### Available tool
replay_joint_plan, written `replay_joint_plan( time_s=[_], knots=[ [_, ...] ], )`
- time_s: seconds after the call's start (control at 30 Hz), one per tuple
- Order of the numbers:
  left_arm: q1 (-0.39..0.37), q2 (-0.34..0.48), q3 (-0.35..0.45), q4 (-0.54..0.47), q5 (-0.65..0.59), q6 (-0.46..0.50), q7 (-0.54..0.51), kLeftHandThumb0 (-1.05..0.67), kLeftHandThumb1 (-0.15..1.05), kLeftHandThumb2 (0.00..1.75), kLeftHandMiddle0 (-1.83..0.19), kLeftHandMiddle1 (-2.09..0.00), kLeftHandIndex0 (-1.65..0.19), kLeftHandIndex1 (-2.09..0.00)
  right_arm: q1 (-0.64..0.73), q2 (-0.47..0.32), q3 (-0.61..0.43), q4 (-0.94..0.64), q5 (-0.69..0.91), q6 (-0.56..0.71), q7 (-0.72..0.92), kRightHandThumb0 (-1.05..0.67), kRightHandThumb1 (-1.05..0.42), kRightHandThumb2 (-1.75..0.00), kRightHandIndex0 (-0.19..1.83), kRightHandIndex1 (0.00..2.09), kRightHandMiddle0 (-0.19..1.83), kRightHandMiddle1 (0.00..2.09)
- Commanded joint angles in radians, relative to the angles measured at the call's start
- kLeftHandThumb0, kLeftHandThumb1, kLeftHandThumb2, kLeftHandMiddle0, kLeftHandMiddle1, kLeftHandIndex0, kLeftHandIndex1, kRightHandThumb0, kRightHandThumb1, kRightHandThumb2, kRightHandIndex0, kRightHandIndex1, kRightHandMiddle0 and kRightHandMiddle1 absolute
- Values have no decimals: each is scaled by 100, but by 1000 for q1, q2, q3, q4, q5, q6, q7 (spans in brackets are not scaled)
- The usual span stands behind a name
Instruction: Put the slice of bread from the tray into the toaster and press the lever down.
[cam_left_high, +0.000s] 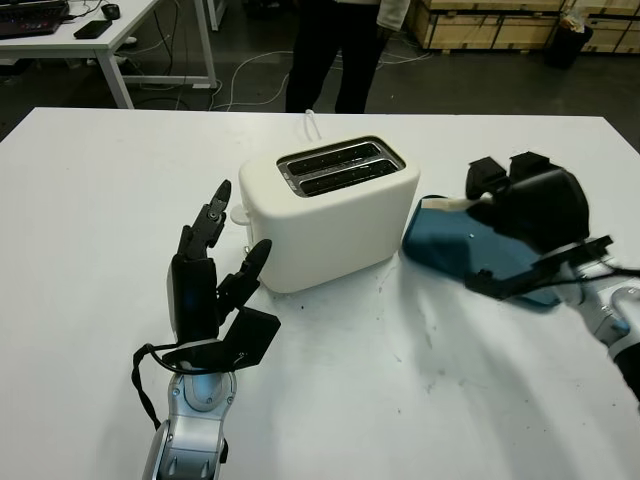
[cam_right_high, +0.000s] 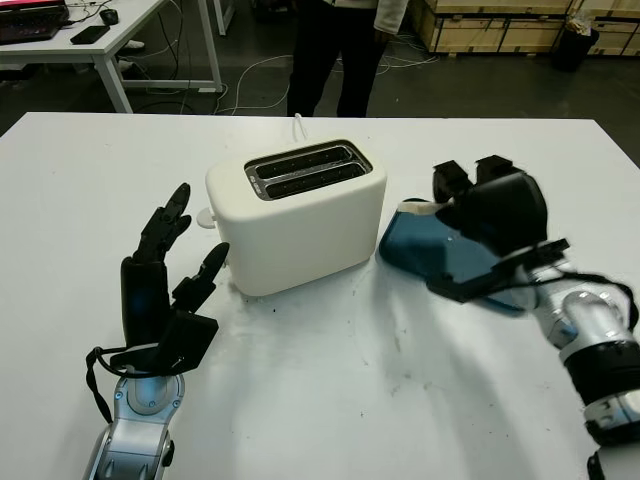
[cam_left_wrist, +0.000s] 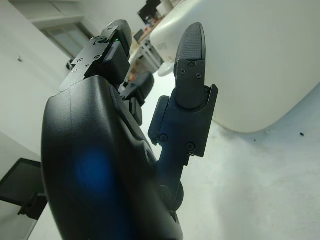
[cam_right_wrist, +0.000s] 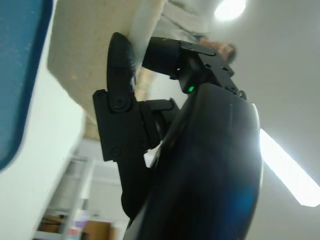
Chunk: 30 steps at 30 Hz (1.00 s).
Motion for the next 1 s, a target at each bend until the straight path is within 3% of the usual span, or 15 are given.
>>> replay_joint_plan(
  time_s=[0.0, 0.1, 0.23, 0.37, 0.47, 0.53, 0.6, 0.63, 0.77, 0.97],
  knots=[
    [-21, 7, 4, 7, 6, -15, -1, -51, 92, 26, -17, -79, -41, -1, -48, -29, -41, 30, 91, -61, 78, -35, -92, -30, 62, 175, 45, 169],
    [-25, 3, 3, 7, -6, -6, -12, -52, 92, 27, -15, -80, -40, 0, -107, -56, -66, 83, 175, -131, 194, -36, -92, -29, 63, 175, 53, 154],
    [-30, -4, 0, 10, -9, 1, -19, -55, 92, 26, -14, -81, -40, 0, -212, -73, -97, 175, 298, -222, 363, -32, -92, -27, 57, 175, 51, 156],
    [-32, -7, -3, 13, -9, -2, -21, -53, 92, 26, -14, -82, -39, 0, -321, -78, -110, 245, 366, -229, 514, -32, -92, -26, 59, 175, 59, 145],
    [-30, -8, -5, 14, -2, -3, -16, -53, 92, 26, -13, -83, -39, 0, -404, -69, -124, 307, 417, -254, 600, -29, -92, -24, 70, 156, 76, 113],
    [-29, -8, -5, 14, -1, -4, -14, -53, 92, 25, -12, -84, -39, 0, -455, -63, -131, 338, 442, -255, 648, -28, -92, -20, 85, 123, 87, 93],
    [-27, -8, -4, 15, -2, -6, -12, -53, 92, 25, -12, -84, -39, 0, -501, -55, -139, 366, 473, -247, 705, -29, -92, -20, 76, 146, 80, 110],
    [-27, -8, -4, 16, -1, -7, -11, -53, 92, 25, -12, -84, -39, 0, -524, -47, -148, 387, 497, -252, 738, -30, -92, -21, 69, 163, 68, 135],
    [-28, -7, -4, 20, 3, -7, -8, -55, 92, 25, -12, -86, -39, -1, -618, -30, -159, 458, 541, -260, 838, -40, -92, -23, 67, 174, 58, 160],
    [-23, -12, -8, 16, 4, 2, -12, -53, 92, 25, -11, -86, -39, 0, -762, 4, -139, 508, 518, -177, 896, -38, -92, -20, 74, 174, 66, 154]
  ],
)
